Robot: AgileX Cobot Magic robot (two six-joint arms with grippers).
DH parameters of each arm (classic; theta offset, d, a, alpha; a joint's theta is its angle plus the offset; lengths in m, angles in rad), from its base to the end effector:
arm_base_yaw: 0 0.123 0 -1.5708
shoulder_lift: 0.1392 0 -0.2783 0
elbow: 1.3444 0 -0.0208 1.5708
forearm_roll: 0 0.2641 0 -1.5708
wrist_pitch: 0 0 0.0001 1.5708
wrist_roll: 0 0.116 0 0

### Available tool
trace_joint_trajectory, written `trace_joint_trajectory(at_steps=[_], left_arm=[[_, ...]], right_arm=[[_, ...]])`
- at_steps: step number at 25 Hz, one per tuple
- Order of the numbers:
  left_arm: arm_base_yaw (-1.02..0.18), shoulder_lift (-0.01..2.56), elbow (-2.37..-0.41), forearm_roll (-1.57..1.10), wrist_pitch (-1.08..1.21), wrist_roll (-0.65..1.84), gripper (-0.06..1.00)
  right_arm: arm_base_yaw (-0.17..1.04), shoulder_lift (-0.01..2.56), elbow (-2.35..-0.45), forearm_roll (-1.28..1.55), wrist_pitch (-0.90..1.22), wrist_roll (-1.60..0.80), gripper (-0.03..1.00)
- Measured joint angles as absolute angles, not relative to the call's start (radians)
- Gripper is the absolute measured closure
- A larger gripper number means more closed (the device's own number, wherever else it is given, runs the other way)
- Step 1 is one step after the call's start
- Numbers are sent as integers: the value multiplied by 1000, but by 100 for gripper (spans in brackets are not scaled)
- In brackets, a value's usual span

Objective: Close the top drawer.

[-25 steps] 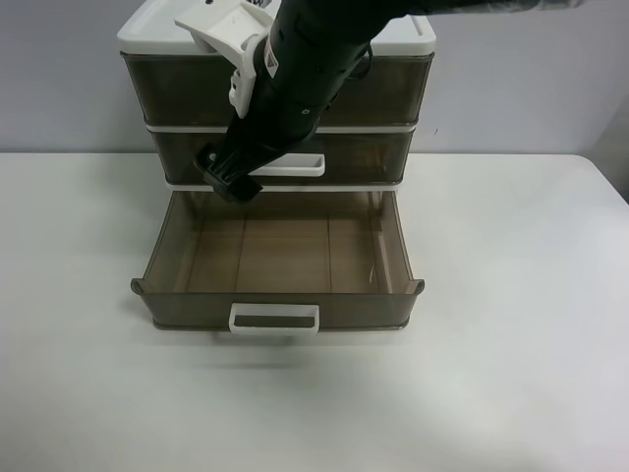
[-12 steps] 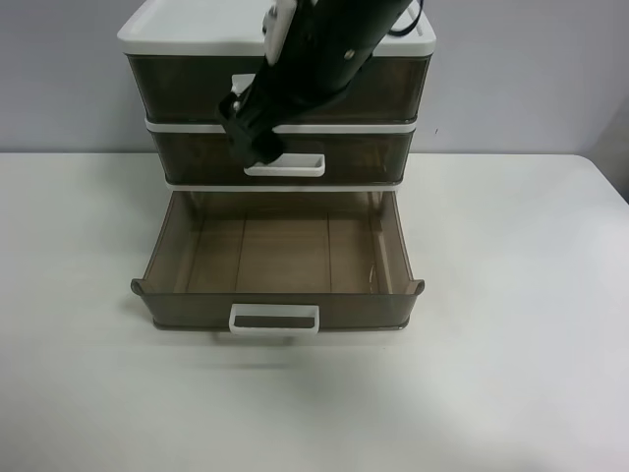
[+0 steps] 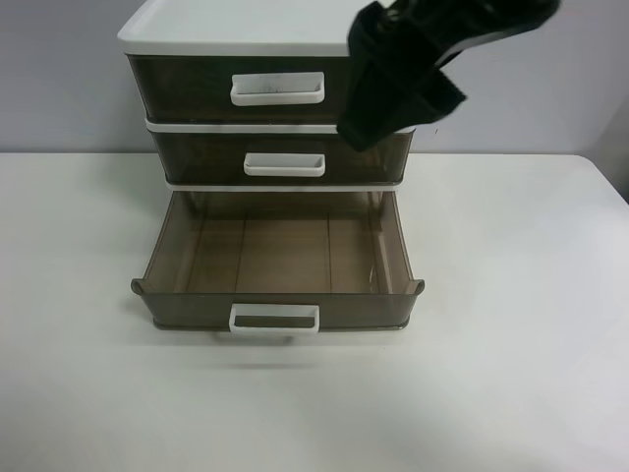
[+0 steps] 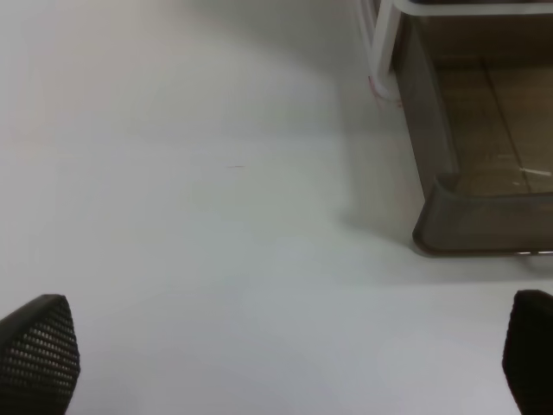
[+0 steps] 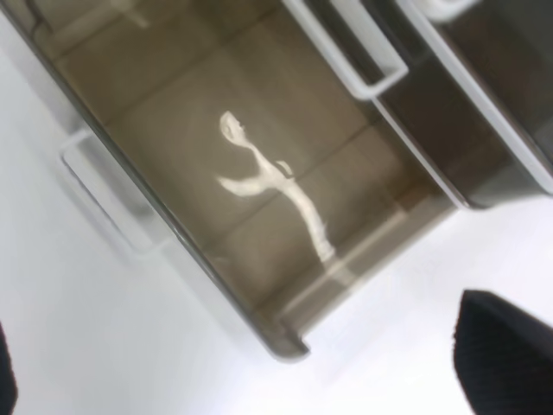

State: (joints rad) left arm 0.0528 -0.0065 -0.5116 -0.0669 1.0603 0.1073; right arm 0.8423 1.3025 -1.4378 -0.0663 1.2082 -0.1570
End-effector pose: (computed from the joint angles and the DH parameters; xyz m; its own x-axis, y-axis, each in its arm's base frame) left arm 0.0338 -0.0050 0.2763 -0.4368 0.0514 -0.8981 0.0323 0.9986 0.0414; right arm 0.1925 0.2050 0.3810 -0.4161 -0.7356 -0.5346 -0.8098 0.5672 -0.1501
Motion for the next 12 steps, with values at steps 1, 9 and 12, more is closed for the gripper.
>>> trace_joint_trajectory(at_steps=[1, 9, 12], left_arm=[[53, -7, -512, -67, 1060, 107, -5], [53, -7, -512, -67, 1060, 107, -5], [53, -7, -512, -67, 1060, 107, -5]], right_arm=[[842, 1261, -1407, -66, 1209, -157, -3], [842, 881, -1075, -66, 1214, -140, -3], [842, 739, -978, -66, 1216, -117, -3]])
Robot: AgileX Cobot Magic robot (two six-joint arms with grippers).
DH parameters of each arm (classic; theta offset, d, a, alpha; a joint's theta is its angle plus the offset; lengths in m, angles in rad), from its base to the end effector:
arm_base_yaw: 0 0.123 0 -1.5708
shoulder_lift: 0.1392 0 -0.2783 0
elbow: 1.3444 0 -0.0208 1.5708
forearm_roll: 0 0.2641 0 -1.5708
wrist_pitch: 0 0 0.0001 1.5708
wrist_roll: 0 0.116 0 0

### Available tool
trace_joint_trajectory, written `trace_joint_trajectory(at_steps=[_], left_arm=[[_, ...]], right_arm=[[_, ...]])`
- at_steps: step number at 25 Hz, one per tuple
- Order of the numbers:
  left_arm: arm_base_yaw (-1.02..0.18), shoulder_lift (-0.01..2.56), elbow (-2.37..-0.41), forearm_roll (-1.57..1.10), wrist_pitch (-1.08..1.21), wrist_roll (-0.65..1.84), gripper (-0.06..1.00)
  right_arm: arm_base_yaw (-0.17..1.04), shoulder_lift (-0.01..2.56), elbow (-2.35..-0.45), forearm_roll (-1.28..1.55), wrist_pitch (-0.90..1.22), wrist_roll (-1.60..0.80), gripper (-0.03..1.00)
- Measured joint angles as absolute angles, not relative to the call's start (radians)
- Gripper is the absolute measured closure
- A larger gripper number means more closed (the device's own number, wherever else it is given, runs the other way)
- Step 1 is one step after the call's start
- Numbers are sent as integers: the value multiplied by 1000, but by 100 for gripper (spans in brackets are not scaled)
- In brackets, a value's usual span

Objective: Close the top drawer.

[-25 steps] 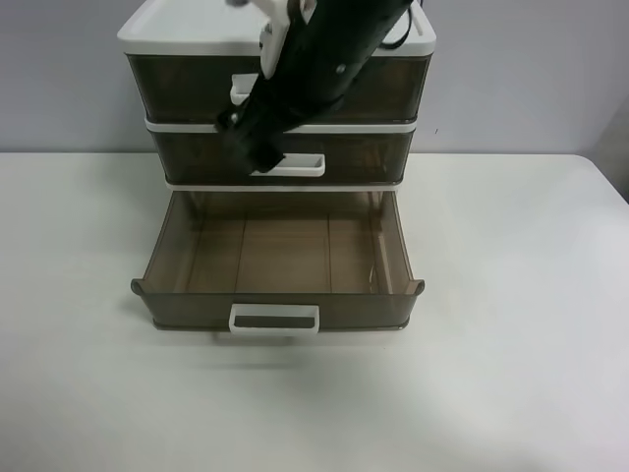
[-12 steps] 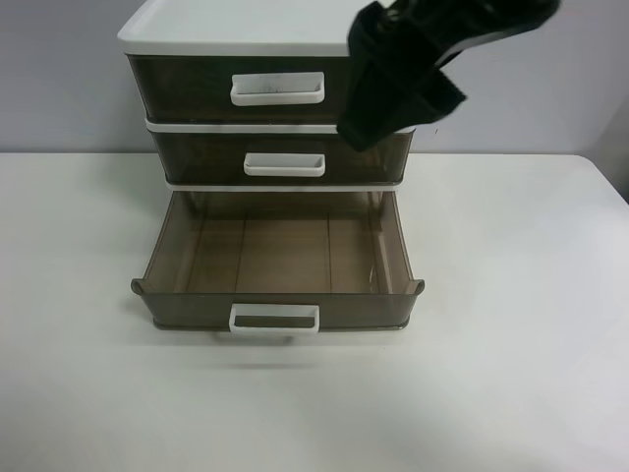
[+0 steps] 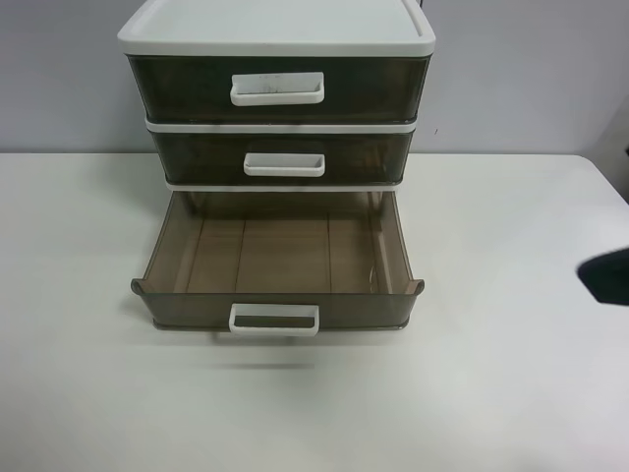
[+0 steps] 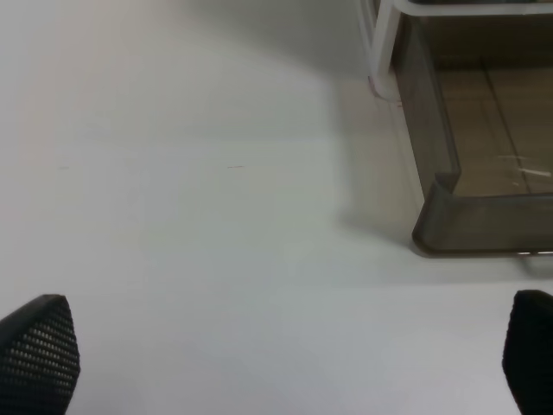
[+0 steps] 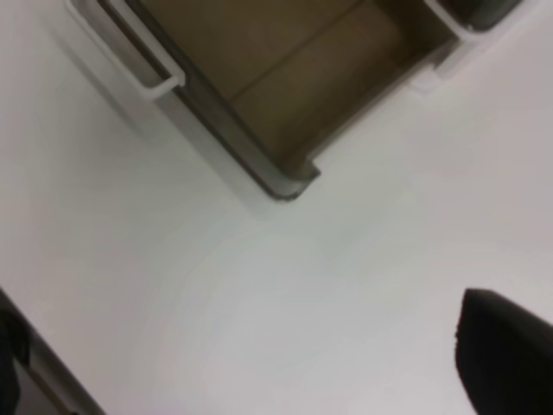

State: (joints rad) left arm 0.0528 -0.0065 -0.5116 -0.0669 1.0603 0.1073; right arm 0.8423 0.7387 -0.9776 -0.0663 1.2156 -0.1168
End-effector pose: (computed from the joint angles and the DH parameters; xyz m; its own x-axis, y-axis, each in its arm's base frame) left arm 0.0338 -0.0050 0.2763 -0.4368 0.0514 -0.8981 0.0323 0.9986 0.0414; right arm 0.0977 0.0987 0.3515 -0.4116 -0.6703 -0.6175 -0.7837 0.6061 -0.1356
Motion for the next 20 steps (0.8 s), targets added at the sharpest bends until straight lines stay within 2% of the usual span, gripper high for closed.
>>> trace_joint_trajectory(at_steps=[6, 9, 16, 20], left_arm=[[53, -7, -512, -67, 1060, 107, -5], [53, -7, -512, -67, 1060, 107, -5], [53, -7, -512, -67, 1060, 107, -5], [53, -7, -512, -67, 1060, 107, -5]], right_arm=[[815, 467, -835, -66, 1216, -66, -3], [703, 339, -765, -66, 1208, -63, -3], [345, 91, -595, -47, 1109, -58, -3], [212, 1, -523, 0, 1097, -58, -3]])
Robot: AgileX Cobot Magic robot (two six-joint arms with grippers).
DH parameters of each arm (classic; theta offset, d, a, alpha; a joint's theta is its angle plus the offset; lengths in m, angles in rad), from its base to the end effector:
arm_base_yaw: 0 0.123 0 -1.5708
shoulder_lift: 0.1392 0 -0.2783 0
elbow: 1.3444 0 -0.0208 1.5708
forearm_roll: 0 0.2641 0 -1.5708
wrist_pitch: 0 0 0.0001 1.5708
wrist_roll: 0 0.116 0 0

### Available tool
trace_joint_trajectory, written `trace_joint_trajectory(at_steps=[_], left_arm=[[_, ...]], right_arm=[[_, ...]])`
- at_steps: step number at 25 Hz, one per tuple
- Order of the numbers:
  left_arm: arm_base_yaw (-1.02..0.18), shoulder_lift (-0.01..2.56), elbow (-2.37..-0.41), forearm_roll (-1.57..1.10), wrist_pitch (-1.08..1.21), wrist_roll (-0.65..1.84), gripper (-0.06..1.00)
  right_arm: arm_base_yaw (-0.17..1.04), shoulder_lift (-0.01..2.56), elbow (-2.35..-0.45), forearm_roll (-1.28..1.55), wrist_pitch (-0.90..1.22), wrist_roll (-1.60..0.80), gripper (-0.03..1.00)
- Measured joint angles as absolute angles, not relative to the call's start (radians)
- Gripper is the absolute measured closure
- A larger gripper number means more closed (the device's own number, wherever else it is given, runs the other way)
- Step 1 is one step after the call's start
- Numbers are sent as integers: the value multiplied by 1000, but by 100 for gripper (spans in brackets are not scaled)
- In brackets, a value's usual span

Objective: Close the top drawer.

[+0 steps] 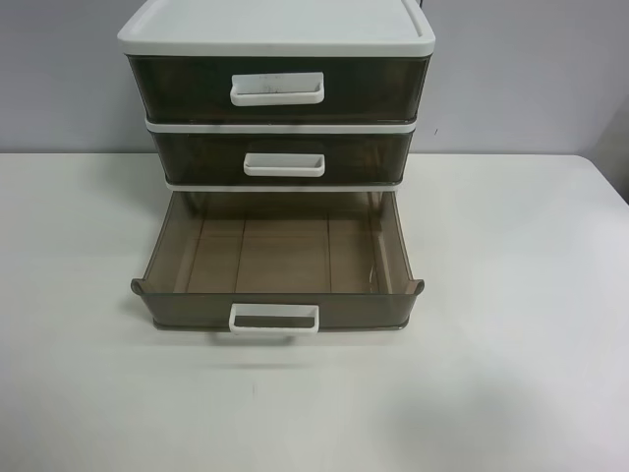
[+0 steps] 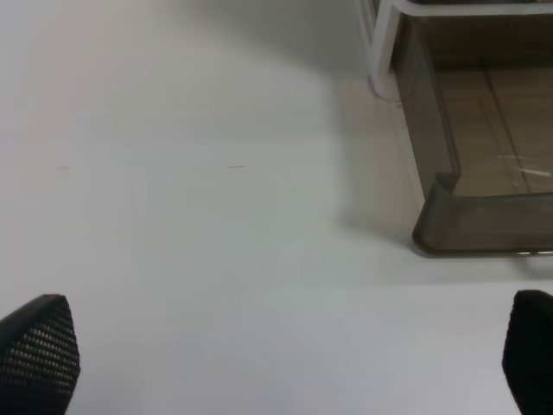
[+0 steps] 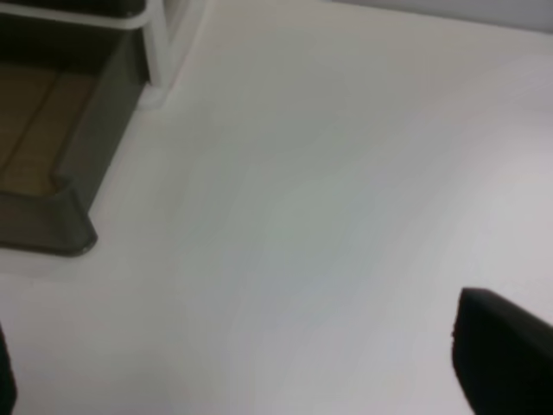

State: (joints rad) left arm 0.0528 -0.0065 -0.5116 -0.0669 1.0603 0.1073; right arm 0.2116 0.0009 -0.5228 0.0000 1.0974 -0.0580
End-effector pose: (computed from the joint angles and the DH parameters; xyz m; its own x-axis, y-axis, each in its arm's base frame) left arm 0.0338 -0.0050 0.2763 -0.4368 0.0514 -0.8981 0.0323 0.9986 0.0414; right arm 0.0308 0.0066 0.2755 -0.4457 -0.1550 -0.8816 -0.2363 0.9703 -0.0512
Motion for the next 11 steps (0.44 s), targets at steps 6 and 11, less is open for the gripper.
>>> trace_joint_trajectory(at_steps=[6, 11], left_arm=[[53, -7, -512, -67, 1060, 107, -5], [53, -7, -512, -67, 1060, 107, -5]], right_arm=[[156, -3, -506, 15, 1075, -58, -3], [156, -3, -506, 15, 1074, -58, -3]])
